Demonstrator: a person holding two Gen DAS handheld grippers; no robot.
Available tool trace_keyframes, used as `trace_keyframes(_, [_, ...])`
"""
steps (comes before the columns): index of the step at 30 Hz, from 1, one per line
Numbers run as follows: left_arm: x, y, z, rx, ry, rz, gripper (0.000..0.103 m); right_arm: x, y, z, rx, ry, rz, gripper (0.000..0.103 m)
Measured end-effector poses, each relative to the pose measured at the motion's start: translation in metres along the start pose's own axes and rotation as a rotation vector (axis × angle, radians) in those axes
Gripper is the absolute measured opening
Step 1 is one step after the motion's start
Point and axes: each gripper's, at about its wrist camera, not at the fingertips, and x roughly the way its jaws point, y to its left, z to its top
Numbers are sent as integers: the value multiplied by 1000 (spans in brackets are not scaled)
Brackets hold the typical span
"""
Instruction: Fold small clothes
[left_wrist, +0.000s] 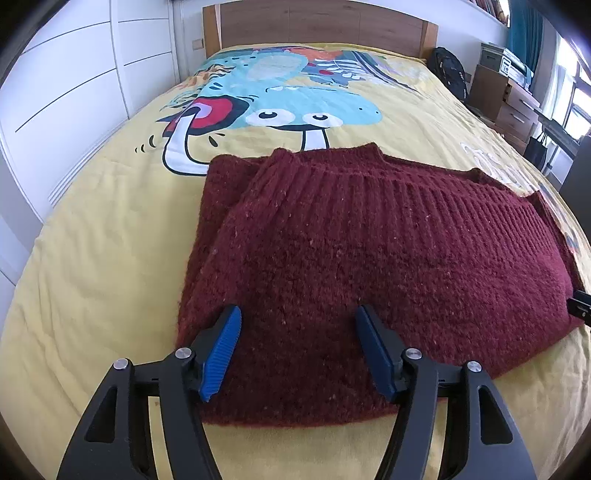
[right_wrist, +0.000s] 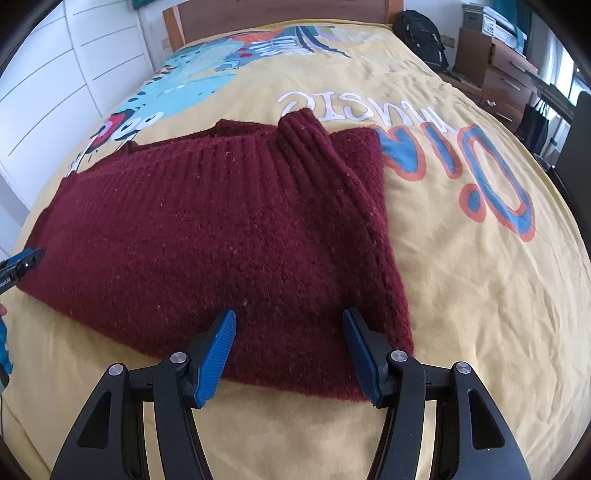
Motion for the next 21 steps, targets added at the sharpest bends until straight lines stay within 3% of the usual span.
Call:
trace_keyframes(11, [-38, 23, -12, -76, 21, -48, 62, -44, 0, -9, 12, -48, -13, 62])
trace_keyframes(13, [-46, 29, -15, -100, 19, -49, 67, -55, 2, -13, 13, -60, -9, 62])
trace_keyframes(21, [-68, 49, -33, -194, 46, -93, 67, -90, 5, -39, 31, -81, 7, 62])
